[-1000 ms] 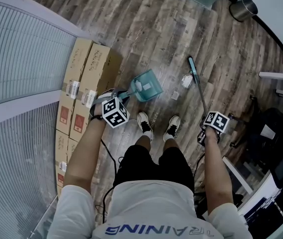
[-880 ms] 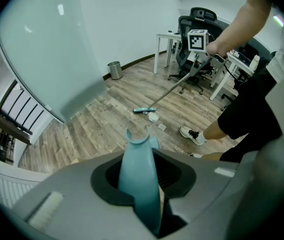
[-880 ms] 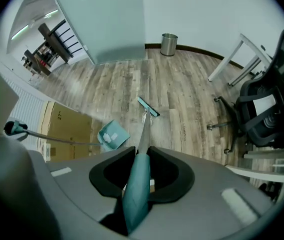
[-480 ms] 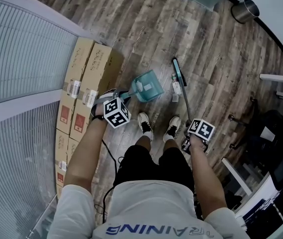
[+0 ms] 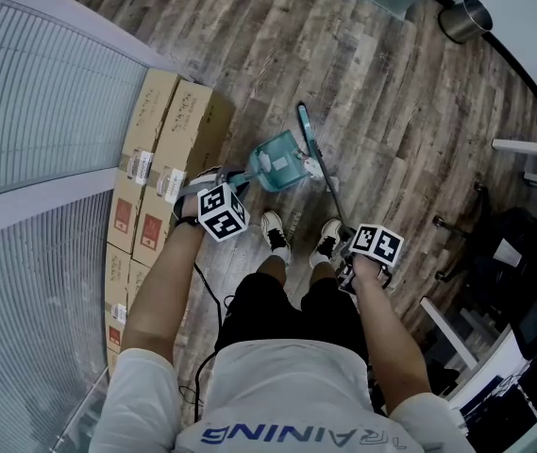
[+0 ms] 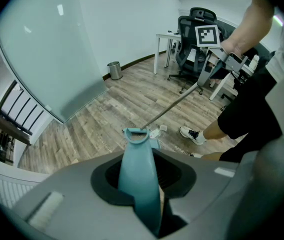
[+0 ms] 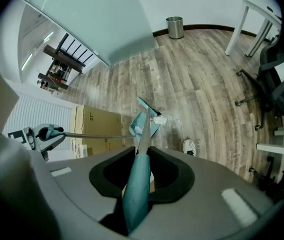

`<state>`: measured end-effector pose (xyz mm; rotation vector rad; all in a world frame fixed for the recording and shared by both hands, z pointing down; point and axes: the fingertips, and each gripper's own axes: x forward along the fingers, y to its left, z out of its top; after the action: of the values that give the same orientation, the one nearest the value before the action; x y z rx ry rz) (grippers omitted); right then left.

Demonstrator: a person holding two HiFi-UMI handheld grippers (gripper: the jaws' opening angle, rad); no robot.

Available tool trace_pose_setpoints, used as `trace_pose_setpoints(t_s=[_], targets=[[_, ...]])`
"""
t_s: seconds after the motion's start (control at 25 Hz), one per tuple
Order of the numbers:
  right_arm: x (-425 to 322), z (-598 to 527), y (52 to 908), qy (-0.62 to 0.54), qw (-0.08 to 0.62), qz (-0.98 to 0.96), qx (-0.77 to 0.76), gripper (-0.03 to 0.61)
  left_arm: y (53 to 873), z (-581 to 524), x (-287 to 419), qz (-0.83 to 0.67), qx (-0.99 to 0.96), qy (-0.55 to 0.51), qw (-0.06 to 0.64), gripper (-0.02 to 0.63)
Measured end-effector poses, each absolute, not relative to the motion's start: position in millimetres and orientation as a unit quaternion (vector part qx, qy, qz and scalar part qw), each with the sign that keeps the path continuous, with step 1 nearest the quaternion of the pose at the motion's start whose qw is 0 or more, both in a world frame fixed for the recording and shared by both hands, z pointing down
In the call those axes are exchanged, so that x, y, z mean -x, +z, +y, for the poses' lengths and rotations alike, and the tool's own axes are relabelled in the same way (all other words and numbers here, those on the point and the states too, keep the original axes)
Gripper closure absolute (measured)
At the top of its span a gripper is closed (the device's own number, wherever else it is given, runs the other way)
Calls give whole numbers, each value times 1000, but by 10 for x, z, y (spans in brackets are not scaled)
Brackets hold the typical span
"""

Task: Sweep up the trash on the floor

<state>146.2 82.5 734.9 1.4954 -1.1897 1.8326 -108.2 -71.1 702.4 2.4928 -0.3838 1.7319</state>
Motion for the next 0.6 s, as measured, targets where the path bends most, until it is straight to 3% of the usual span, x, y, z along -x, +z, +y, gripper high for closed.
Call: trace_pose_setpoints(t_s=[0.16, 0.32, 0.6], targets=[[-1254, 871, 7342, 688, 243, -449, -516, 469, 7027, -710, 1077, -126, -813, 566, 42, 514], [-1173, 896, 7304, 657, 290, -487, -498, 469, 7025, -709, 1084, -126, -813, 567, 42, 514], [-1703, 834, 7116, 633, 279, -491, -529, 471, 7022, -692, 1083, -125, -814, 565, 42, 514]])
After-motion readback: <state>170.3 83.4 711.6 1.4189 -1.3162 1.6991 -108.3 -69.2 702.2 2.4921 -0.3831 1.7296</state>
